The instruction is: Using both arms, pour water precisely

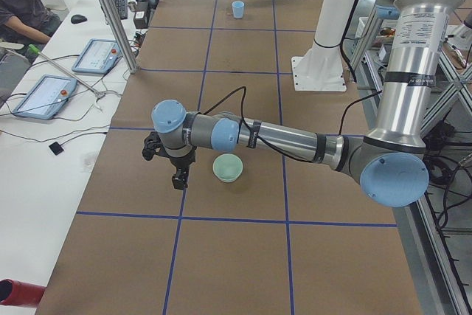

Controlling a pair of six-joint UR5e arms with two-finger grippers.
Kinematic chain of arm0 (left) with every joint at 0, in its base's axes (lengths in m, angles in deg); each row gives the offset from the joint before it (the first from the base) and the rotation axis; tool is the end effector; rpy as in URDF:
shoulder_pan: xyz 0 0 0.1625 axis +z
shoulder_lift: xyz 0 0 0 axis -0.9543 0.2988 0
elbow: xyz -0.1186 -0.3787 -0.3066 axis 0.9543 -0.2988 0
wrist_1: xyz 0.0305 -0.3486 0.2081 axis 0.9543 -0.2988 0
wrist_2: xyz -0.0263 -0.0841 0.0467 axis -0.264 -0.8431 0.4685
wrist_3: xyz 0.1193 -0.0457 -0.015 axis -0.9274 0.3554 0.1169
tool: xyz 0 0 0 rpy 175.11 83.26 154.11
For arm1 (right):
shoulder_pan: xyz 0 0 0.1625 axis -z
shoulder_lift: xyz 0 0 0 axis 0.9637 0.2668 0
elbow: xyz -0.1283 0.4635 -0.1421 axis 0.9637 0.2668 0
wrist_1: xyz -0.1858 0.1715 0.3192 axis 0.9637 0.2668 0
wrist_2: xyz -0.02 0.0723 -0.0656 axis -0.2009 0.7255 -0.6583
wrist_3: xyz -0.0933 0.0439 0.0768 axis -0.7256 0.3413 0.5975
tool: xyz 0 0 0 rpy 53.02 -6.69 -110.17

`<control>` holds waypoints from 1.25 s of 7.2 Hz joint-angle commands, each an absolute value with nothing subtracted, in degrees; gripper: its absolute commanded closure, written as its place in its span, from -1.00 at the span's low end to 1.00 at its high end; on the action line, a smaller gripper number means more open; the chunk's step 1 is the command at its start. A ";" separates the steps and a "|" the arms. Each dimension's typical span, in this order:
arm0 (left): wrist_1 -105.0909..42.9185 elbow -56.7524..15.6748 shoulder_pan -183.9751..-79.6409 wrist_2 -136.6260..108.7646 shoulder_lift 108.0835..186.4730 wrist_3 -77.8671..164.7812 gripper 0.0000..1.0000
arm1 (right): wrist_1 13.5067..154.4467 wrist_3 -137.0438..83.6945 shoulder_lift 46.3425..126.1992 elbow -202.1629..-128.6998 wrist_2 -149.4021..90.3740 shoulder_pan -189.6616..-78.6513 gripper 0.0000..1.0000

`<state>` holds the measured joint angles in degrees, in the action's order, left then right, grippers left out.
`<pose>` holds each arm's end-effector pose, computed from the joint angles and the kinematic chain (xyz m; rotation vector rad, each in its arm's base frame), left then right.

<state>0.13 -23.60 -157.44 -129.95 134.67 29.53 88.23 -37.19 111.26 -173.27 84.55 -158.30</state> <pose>0.0111 -0.5482 0.6626 0.0565 0.8337 0.1158 -0.0110 -0.4612 0.6812 0.1579 -0.8386 -0.1110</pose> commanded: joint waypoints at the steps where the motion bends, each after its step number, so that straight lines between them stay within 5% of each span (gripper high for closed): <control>1: 2.57 -27.11 -157.86 -130.04 133.23 29.52 -0.99 | 88.27 -37.02 111.12 -172.98 84.31 -158.64 -0.99; 9: 1.87 -33.98 -157.60 -130.03 130.50 32.95 -0.99 | 88.18 -36.41 111.30 -172.98 84.31 -158.64 -0.99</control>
<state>1.98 -33.69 -157.64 -130.07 130.54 32.99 88.16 -36.41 111.38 -172.99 84.26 -158.64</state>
